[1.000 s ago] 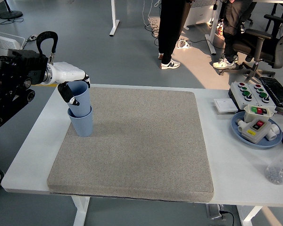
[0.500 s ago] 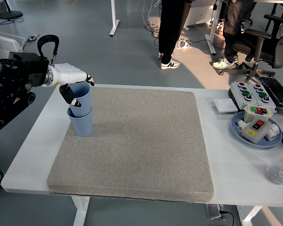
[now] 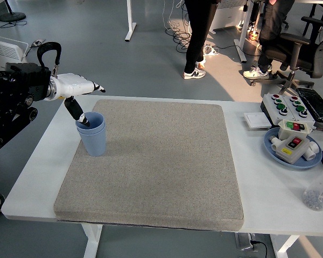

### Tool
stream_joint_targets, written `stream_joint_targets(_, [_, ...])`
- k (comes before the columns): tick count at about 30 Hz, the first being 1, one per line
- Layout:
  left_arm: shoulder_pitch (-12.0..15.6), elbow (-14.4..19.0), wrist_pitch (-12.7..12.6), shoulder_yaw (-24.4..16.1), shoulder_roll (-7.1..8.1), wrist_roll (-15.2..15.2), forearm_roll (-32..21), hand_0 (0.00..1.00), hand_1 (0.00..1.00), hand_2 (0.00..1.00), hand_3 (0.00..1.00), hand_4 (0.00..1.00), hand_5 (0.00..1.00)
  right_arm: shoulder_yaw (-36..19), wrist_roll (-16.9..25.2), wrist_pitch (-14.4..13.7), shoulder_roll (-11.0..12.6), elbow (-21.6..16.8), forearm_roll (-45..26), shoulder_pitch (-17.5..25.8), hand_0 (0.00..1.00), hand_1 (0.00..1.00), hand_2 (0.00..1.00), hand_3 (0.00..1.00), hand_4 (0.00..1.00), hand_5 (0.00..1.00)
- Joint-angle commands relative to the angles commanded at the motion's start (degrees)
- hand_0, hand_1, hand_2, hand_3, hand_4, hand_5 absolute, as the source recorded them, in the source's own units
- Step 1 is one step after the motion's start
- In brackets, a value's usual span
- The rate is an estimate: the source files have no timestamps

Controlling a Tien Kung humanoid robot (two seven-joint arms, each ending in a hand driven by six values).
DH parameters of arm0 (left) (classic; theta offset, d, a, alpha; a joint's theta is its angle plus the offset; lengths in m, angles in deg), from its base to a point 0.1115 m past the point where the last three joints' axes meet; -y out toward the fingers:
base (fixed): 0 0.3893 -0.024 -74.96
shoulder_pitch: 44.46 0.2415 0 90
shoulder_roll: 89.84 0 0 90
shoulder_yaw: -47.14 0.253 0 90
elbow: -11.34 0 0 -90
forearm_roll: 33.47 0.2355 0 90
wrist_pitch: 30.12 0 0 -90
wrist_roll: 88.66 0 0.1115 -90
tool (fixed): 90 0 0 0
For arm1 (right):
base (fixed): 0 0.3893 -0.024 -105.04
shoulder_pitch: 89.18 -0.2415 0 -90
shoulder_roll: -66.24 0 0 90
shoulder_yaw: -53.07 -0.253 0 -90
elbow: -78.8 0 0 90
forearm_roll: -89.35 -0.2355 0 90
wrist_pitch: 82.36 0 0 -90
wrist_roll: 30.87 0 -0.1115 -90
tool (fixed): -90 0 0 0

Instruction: Push cup pick cup insert cup

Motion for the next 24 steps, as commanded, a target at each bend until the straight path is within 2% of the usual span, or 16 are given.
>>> stream_joint_targets(1, [0.27,0.34,-0.78,-0.31,0.15,-0.22,-0.17,0.957,0.962,0.998,0.981,0.924,0.552,0.07,0.02,-0.03,0.01,0.0,-0.11,-0.05,0.523,0.544,0.618,0.562,0.112,0.447])
stream_joint_targets(2, [0.48,0.61,-1.18,-0.51,0.27,-0.46,-0.4,0.957,0.962,0.998,0.981,0.924,0.552,0.12,0.04,-0.05,0.01,0.0,-0.19,-0.09,0.523,0.544,0.618,0.562,0.112,0.447])
stream_joint_targets(4, [1.83,2.52,-4.94,-2.1,1.11,-2.69,-3.6,0.957,0.962,0.998,0.981,0.924,0.552,0.24,0.12,-0.11,0.01,0.03,-0.41,-0.23,0.523,0.544,0.618,0.562,0.112,0.447])
stream_joint_targets(6, [2.78,3.64,-6.9,-3.63,1.49,-3.87,-5.25,0.957,0.962,0.998,0.981,0.924,0.552,0.29,0.17,-0.12,0.02,0.05,-0.46,-0.27,0.523,0.544,0.618,0.562,0.112,0.447])
stream_joint_targets(7, [3.61,4.48,-7.78,-5.36,1.71,-4.4,-5.83,0.826,0.864,0.893,0.813,0.762,0.595,0.32,0.2,-0.12,0.03,0.06,-0.49,-0.3,0.523,0.544,0.618,0.562,0.112,0.447])
stream_joint_targets(8, [5.72,6.38,-8.84,-7.97,1.84,-5.76,-6.53,0.826,0.864,0.893,0.813,0.762,0.595,0.35,0.26,-0.14,0.06,0.1,-0.61,-0.3,0.523,0.544,0.618,0.562,0.112,0.447])
stream_joint_targets(10, [7.92,8.31,-10.11,-12.81,1.81,-7.08,-7.65,0.826,0.864,0.893,0.813,0.762,0.595,0.42,0.32,-0.18,0.07,0.14,-0.81,-0.29,0.523,0.544,0.618,0.562,0.112,0.447])
stream_joint_targets(12, [11.95,12.14,-13.36,-17.53,1.39,-9.27,-10.74,0.826,0.864,0.893,0.813,0.762,0.595,0.49,0.41,-0.2,0.08,0.19,-0.96,-0.33,0.523,0.544,0.618,0.562,0.112,0.447])
stream_joint_targets(13, [13.17,13.23,-14.13,-19.76,1.33,-9.63,-11.46,0.749,0.792,0.795,0.752,0.691,0.614,0.5,0.43,-0.2,0.08,0.2,-0.97,-0.33,0.523,0.544,0.618,0.562,0.113,0.448])
stream_joint_targets(15, [17.8,17.74,-17.71,-24.98,0.38,-11.86,-16.13,0.749,0.792,0.795,0.752,0.691,0.614,0.62,0.61,-0.2,0.09,0.29,-1.22,-0.44,0.523,0.544,0.618,0.562,0.113,0.448])
stream_joint_targets(17, [21.95,21.77,-20.68,-29.44,-0.39,-12.85,-20.5,0.749,0.792,0.795,0.752,0.691,0.614,0.7,0.75,-0.21,0.09,0.38,-1.35,-0.54,0.523,0.544,0.618,0.562,0.113,0.448])
stream_joint_targets(18, [24.09,23.6,-21.79,-32.05,-0.61,-13.06,-23.11,0.749,0.792,0.795,0.752,0.691,0.614,0.72,0.79,-0.21,0.09,0.4,-1.38,-0.56,0.523,0.544,0.618,0.562,0.113,0.448])
stream_joint_targets(19, [26.08,25.4,-22.77,-34.29,-1.31,-12.86,-25.35,0.731,0.783,0.777,0.737,0.649,0.755,0.71,0.85,-0.15,0.08,0.44,-1.32,-0.64,0.523,0.544,0.618,0.562,0.113,0.448])
stream_joint_targets(22, [32.6,30.65,-24.57,-41.73,-2.6,-11.86,-32.79,0.731,0.783,0.777,0.737,0.649,0.755,0.82,1.05,-0.16,0.07,0.54,-1.52,-0.86,0.523,0.544,0.618,0.562,0.113,0.448])
stream_joint_targets(24, [37.13,34.66,-25.81,-46.55,-4.1,-11.06,-37.64,0.731,0.783,0.777,0.737,0.649,0.755,0.96,1.27,-0.18,0.08,0.66,-1.87,-0.98,0.523,0.544,0.618,0.562,0.113,0.448])
